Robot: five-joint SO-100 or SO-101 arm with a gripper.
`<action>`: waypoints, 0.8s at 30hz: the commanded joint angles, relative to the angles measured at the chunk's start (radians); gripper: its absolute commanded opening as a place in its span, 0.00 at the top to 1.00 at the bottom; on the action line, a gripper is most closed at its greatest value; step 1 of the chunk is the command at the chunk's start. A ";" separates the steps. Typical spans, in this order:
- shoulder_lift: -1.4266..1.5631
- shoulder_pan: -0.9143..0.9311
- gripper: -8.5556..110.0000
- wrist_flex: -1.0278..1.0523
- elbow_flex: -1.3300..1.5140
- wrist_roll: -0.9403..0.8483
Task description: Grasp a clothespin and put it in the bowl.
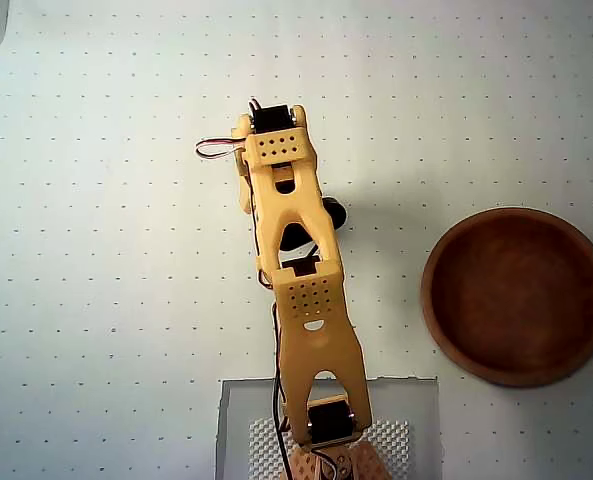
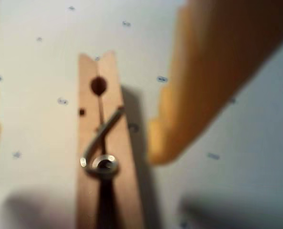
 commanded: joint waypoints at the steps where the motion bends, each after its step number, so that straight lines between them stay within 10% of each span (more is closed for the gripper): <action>1: 0.028 0.003 0.75 0.011 -0.057 -0.008; 24: -0.032 0.048 0.82 0.011 -0.057 -0.006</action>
